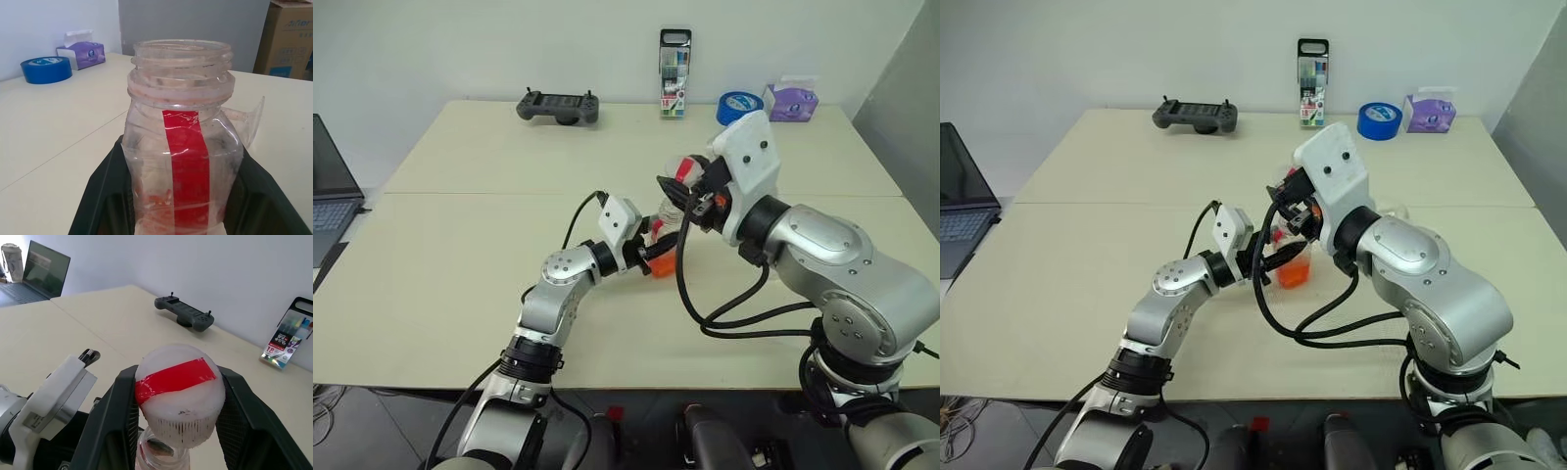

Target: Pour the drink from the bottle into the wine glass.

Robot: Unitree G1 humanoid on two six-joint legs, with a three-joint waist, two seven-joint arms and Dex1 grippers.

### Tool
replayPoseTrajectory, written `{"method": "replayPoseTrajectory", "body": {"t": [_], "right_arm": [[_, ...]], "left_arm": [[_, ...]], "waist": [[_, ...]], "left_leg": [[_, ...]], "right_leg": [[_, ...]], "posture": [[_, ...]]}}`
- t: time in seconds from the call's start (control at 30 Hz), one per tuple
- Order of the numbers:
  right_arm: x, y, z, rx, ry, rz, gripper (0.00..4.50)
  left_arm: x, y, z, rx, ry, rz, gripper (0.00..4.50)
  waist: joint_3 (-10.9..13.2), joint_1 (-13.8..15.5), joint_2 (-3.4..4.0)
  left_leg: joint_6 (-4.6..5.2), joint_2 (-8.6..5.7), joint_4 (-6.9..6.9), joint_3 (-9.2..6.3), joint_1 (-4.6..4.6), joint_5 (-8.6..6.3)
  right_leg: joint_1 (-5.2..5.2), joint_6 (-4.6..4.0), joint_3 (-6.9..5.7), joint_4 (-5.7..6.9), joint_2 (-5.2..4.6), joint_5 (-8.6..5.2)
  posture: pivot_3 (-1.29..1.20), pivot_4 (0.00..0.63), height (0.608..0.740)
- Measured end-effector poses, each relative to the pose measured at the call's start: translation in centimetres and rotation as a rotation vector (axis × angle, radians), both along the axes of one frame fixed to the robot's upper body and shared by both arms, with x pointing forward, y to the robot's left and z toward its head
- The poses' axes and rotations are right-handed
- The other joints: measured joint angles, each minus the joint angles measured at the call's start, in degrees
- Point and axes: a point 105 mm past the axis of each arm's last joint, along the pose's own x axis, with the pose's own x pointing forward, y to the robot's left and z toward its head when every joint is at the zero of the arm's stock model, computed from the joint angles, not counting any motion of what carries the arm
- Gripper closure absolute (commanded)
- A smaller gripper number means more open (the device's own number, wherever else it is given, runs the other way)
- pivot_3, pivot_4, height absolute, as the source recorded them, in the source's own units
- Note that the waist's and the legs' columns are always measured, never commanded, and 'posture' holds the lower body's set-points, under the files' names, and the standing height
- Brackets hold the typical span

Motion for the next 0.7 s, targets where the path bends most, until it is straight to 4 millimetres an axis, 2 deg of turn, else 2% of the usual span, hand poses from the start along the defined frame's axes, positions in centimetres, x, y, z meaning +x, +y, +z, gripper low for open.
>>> {"method": "replayPoseTrajectory", "body": {"t": [0.1,0.17,0.23,0.3,0.4,0.43,0.5,0.7], "right_arm": [[0.2,-0.8,0.4,0.101,0.022,-0.023,2.76],[1.0,-3.4,0.1,0.165,0.034,-0.138,2.76],[2.1,-8.0,-2.0,0.212,0.083,-0.359,2.76],[2.1,-13.3,-5.2,0.267,0.145,-0.625,2.76],[0.3,-19.9,-9.3,0.27,0.195,-0.974,2.76],[-0.5,-21.5,-10.3,0.273,0.206,-1.062,2.76],[-1.5,-22.9,-11.3,0.304,0.203,-1.141,2.76],[-1.1,-22.7,-14.5,0.314,0.314,-1.158,0.74]], "left_arm": [[0.0,-0.1,0.0,-0.007,0.002,0.004,2.78],[0.0,-0.2,0.0,-0.014,0.004,0.007,2.78],[0.1,0.0,0.0,-0.016,0.003,0.02,2.78],[0.3,0.3,0.2,-0.022,0.001,0.032,2.78],[0.4,0.5,0.4,-0.035,-0.001,0.038,2.78],[0.4,0.6,0.4,-0.037,0.0,0.043,2.78],[0.5,0.5,0.8,-0.037,-0.008,0.038,2.78],[0.8,-0.2,2.9,-0.043,-0.069,0.015,2.78]], "waist": [[0.0,0.11,0.0],[-0.02,0.29,-0.03],[-0.04,0.75,-0.07],[-0.04,1.01,-0.07],[-0.04,0.93,-0.06],[-0.02,0.82,-0.03],[-0.03,0.21,-0.02],[-0.09,-0.31,0.08]], "left_leg": [[0.0,-0.01,0.01,-0.01,-0.02,0.0],[0.0,-0.04,0.02,-0.01,-0.03,0.0],[-0.01,-0.11,0.03,-0.03,-0.06,0.0],[-0.01,-0.13,-0.01,0.05,-0.1,0.0],[-0.01,-0.12,-0.06,0.16,-0.07,0.0],[-0.02,-0.13,-0.06,0.17,-0.07,0.0],[-0.01,-0.04,-0.06,0.22,0.04,0.0],[0.0,0.05,-0.07,0.4,0.14,0.0]], "right_leg": [[0.0,0.0,0.0,0.0,-0.02,0.0],[0.03,-0.01,-0.01,-0.03,-0.05,0.0],[0.07,0.0,-0.02,-0.09,-0.13,0.0],[0.0,0.01,0.04,-0.09,-0.15,0.0],[-0.05,0.02,0.13,-0.08,-0.14,-0.01],[-0.07,0.02,0.15,-0.03,-0.14,-0.01],[-0.03,0.07,0.2,0.01,-0.06,-0.04],[0.01,0.17,0.23,0.01,0.27,-0.11]], "posture": [[0.0,0.15,0.74],[0.0,0.15,0.74],[0.0,0.15,0.74],[0.0,0.15,0.74],[0.0,0.15,0.74],[0.0,0.15,0.74],[0.0,0.15,0.74],[0.0,0.15,0.74]]}}
